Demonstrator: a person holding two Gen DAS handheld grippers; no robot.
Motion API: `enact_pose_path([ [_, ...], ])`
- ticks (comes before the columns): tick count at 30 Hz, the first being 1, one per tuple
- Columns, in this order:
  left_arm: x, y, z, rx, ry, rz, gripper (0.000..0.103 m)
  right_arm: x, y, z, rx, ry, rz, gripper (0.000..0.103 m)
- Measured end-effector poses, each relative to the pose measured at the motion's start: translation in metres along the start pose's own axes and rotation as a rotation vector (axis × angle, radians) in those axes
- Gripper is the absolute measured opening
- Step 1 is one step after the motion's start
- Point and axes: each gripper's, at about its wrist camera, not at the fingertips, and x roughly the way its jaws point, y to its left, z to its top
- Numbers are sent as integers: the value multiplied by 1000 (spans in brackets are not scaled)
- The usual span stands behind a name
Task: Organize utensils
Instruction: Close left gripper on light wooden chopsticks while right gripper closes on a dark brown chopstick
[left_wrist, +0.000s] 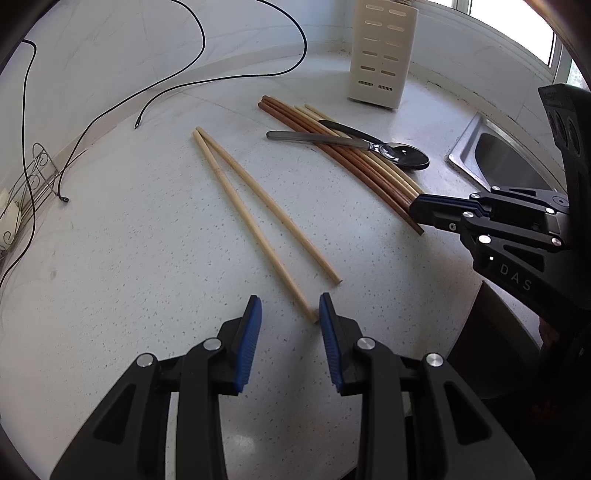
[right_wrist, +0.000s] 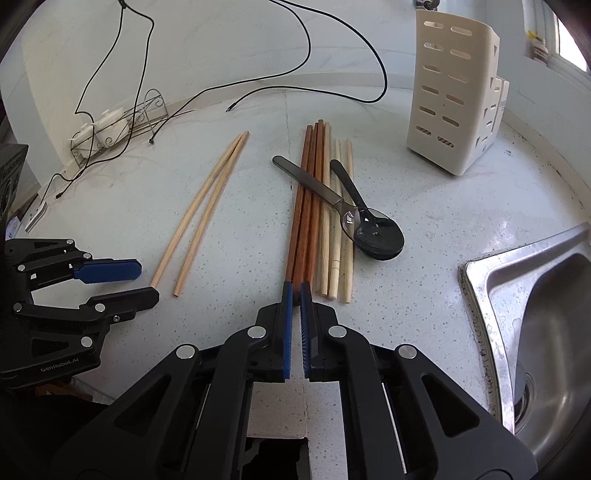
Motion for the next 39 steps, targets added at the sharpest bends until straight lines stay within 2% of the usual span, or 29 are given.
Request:
enact_pose_path([
  [29,0,-3,0,23,5,-11,30,-3,-2,-1,18,17,-2,4],
  [31,0,-2,0,22,5,-9,28,-2,-3,-1,23,23,3,6],
  [32,0,-2,0,20,4,-8,26,-2,-4,-1,27,23,8,14],
  [33,0,-1,0,18,2,-7,24,-2,-3,-1,26,21,14,15],
  [39,0,-1,-1,15,-7,5,21,0,-3,-1,27,18,11,15],
])
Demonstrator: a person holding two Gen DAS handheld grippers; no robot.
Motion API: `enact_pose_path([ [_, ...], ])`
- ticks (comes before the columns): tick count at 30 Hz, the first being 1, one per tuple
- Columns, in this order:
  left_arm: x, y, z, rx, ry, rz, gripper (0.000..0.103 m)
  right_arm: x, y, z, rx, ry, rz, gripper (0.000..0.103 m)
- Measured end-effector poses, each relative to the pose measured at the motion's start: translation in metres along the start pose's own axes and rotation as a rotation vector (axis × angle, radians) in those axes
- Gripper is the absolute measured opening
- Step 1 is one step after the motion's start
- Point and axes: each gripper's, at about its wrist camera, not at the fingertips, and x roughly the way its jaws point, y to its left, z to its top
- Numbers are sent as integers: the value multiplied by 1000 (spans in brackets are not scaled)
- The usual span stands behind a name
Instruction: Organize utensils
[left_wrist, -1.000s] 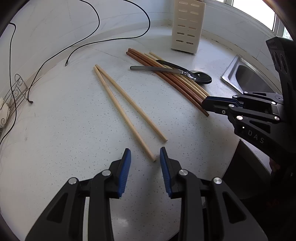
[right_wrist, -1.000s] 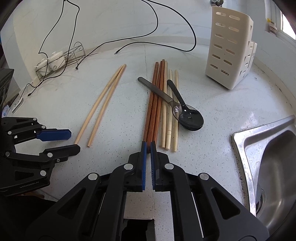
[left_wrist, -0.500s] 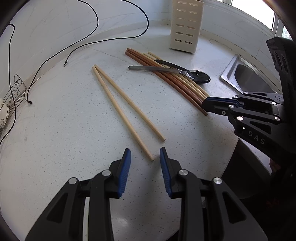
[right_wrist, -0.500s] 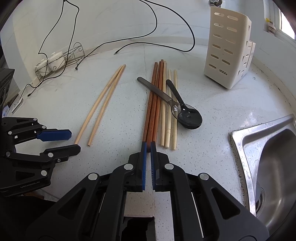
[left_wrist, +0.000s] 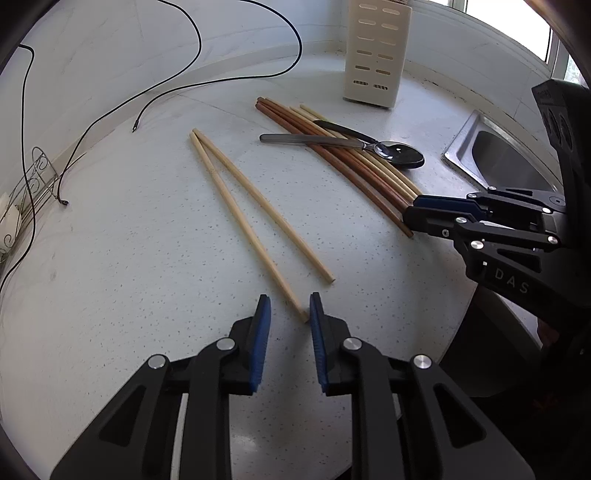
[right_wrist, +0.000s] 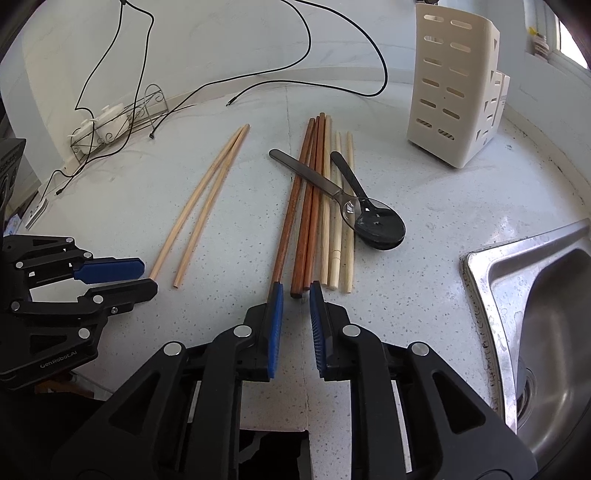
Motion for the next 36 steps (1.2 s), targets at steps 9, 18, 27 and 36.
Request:
enact_pose_path([
  [9,0,-4,-2,15,-23,22,9,2,2,0,-11,-14,-31,9],
  [18,-3,2,-2,-4,-43,28,5,-9,3,-2,2,-58,-35,6],
  [27,-22,8,1,-13,-102,30,4,-38,-2,9,57,-165,-20,6],
  [36,-49,24,17,-51,-189,63,4,-50,0,16,62,-201,-15,6],
])
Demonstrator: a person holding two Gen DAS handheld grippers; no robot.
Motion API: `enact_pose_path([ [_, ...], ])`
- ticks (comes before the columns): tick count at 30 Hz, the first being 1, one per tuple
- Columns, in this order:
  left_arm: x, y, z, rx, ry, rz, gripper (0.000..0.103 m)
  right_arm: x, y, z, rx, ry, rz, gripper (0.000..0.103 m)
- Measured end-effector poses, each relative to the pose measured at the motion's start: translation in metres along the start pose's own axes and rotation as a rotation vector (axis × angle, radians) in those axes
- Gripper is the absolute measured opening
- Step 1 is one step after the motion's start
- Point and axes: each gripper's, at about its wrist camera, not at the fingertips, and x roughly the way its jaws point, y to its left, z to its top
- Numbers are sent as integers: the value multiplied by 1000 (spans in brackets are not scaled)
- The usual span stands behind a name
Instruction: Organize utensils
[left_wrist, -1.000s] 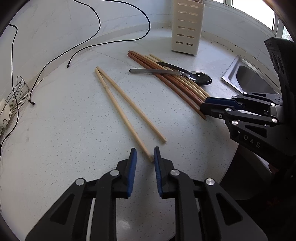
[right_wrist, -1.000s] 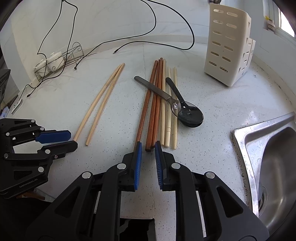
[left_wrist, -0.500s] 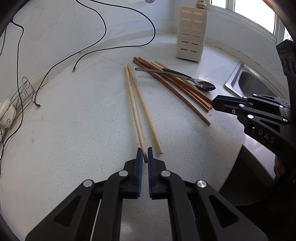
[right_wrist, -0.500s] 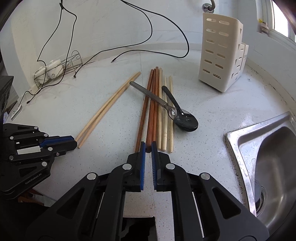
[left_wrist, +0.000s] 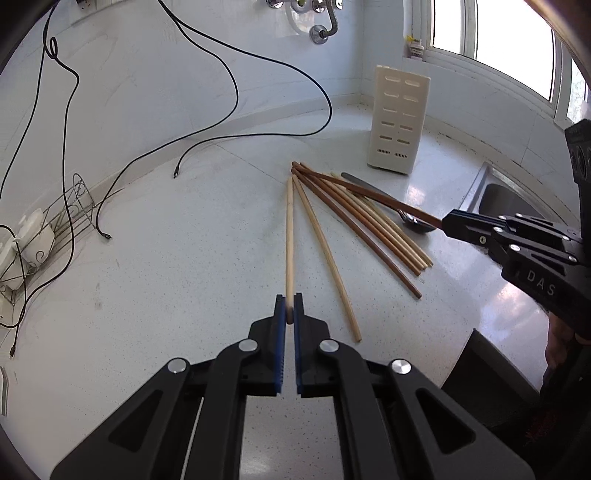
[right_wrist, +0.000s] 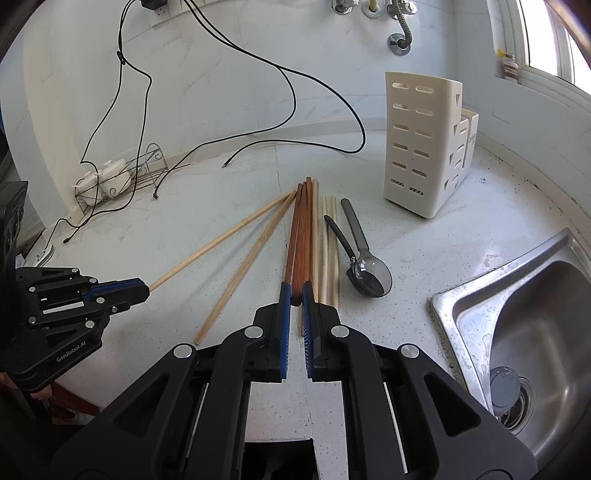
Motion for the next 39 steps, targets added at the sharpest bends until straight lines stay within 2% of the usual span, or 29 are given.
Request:
enact_pose_path([
  [10,-27,9,38,16,-150,46,4,-26,-10,32,61,-117,4,6],
  [23,-51,25,94,-7,-321,44,3,-47,-12,86,61,-307,-10,6],
  [31,-44,47,127,-47,-369,17,3,-49,-20,116,73,-386,-40,3],
  [39,-38,52,145,-61,-393,-10,3,-45,-26,126,92,-400,-53,3],
])
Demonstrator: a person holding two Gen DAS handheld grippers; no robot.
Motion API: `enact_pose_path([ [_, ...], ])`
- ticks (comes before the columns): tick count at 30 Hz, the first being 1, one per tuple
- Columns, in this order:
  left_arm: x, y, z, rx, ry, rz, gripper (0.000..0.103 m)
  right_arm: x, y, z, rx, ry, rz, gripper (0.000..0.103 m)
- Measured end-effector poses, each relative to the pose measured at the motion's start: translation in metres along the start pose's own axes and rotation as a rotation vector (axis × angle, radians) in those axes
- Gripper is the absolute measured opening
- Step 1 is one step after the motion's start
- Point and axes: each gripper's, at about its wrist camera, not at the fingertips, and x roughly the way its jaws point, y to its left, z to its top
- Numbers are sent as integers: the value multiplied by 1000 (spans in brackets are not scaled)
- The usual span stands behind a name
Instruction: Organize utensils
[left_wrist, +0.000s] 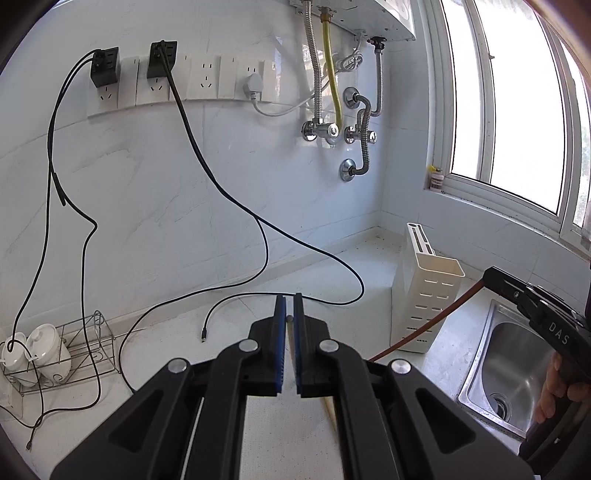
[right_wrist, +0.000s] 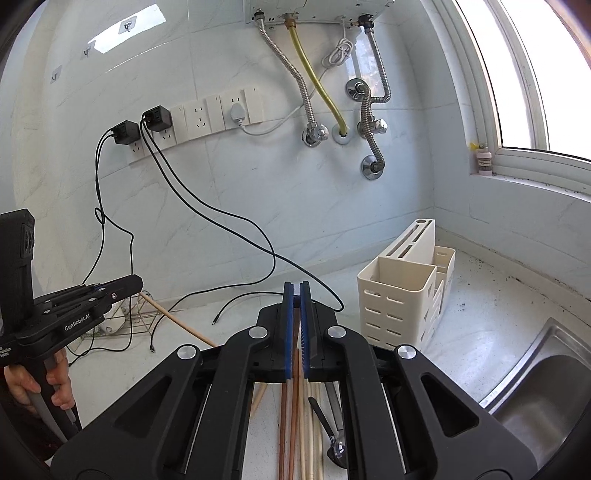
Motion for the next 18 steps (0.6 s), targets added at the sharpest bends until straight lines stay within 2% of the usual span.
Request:
enact_pose_path([
  [6,5,-1,13,19,-29,-43,3,-2,2,7,-4,-21,-19,3],
  [11,10,3,26,-3,-37,-100,3,-2,2,17,-6,-39,-40,3],
  [18,-3,-1,48,11,-86,-177,3,-19,4,38,-30,-94,-39,0],
])
